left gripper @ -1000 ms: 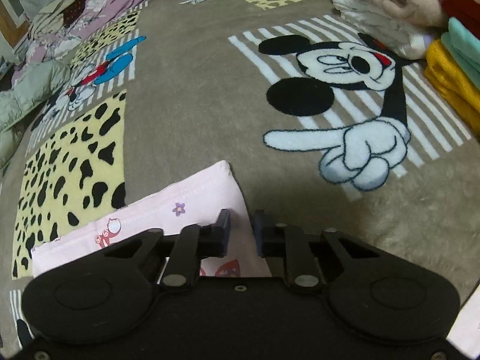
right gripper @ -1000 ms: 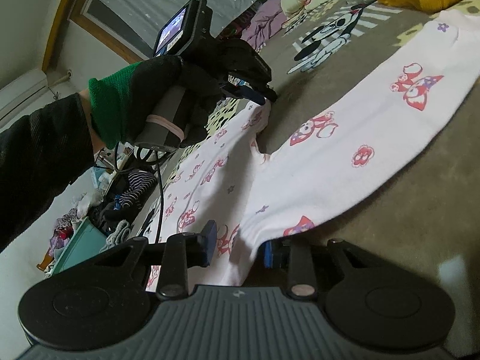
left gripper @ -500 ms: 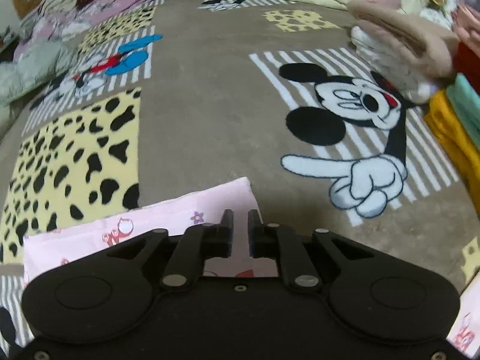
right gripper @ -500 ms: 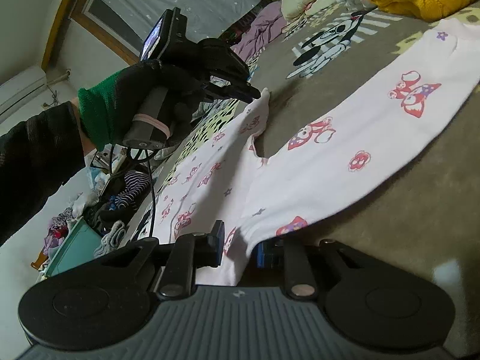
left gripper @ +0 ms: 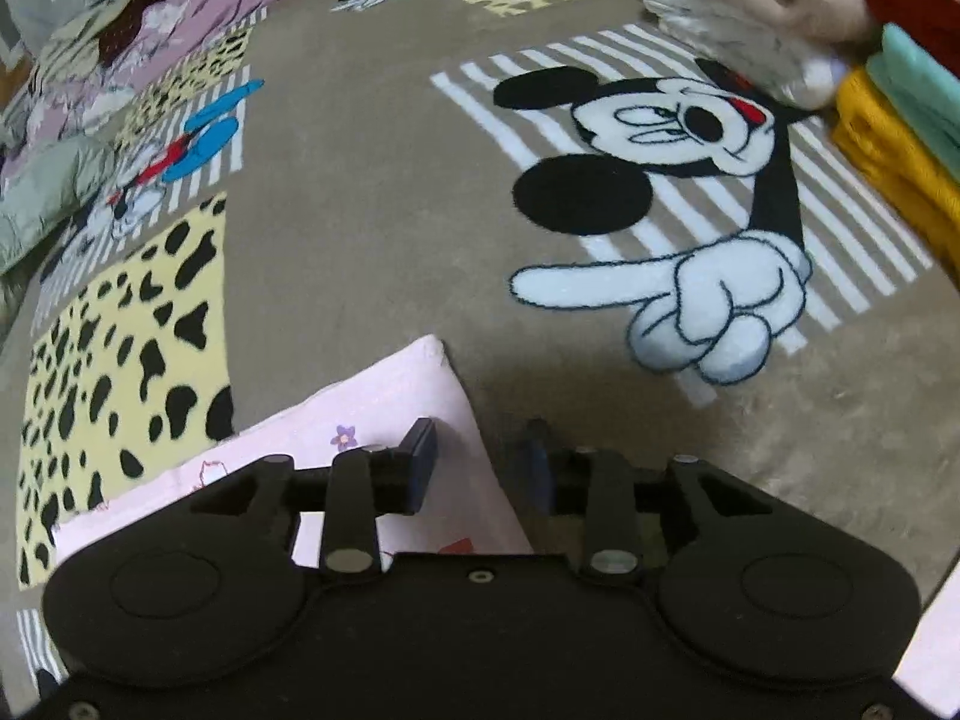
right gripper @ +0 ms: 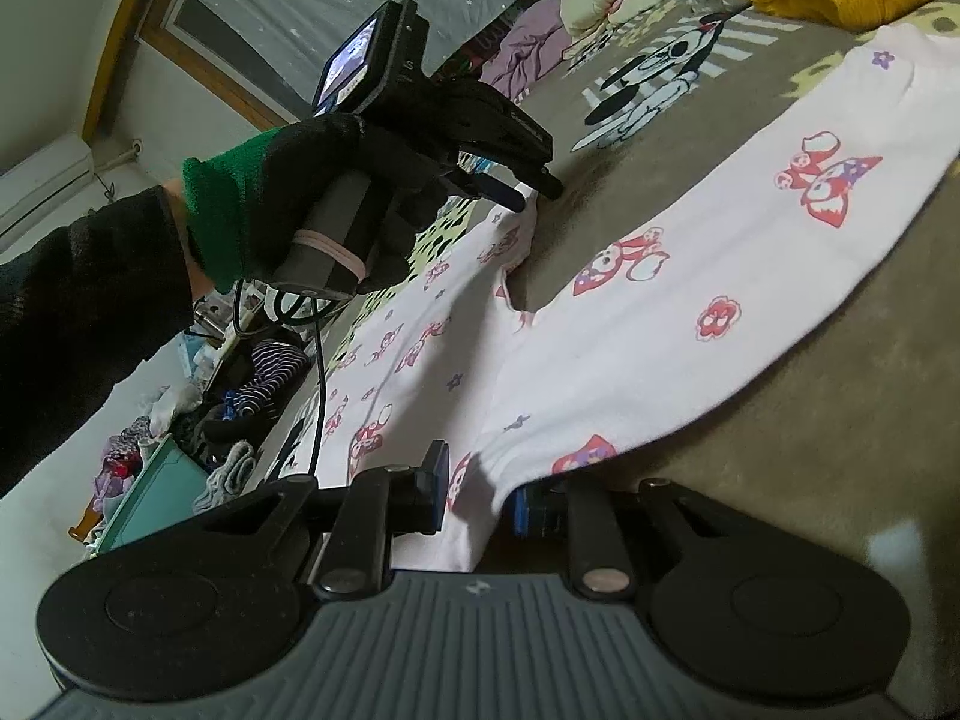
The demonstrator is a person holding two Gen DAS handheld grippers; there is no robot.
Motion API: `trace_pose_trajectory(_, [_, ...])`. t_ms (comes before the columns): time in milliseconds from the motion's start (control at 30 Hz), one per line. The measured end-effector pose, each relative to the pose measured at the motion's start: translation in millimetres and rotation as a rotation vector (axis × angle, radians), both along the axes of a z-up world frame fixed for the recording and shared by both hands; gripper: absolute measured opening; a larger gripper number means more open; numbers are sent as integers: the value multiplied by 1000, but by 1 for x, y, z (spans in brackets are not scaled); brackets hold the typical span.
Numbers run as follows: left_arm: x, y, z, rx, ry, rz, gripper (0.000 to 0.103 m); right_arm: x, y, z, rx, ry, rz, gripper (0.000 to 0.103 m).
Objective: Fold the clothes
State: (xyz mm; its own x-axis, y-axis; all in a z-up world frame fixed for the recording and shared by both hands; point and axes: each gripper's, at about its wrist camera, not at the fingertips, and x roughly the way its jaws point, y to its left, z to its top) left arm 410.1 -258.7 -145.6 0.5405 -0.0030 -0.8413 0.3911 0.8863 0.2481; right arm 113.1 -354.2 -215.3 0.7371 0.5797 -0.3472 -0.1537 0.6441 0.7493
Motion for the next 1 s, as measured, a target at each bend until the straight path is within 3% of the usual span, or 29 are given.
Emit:
trace_pose_trajectory(67, [-1,-3,-1,23,-8,-6,31,0,0,0,2,-1,0,23])
trace_pose_trajectory(300, [-3,-5,1,48,-31,2,8,-1,-1,2,5,-11,-13,23])
trace_pose_trajectory(400, [-3,0,4,37,-38,15,6,-1,-1,3,2,-14,-17,23])
trace_pose_trajectory(733, [-9,32,32,-130,-73,54,3,-5,4,17,-67,-93,-22,15])
trace_pose_trajectory(1000, [-13,78,44,-259,-111,108,3,-19,37,44,-302,-284,55,11])
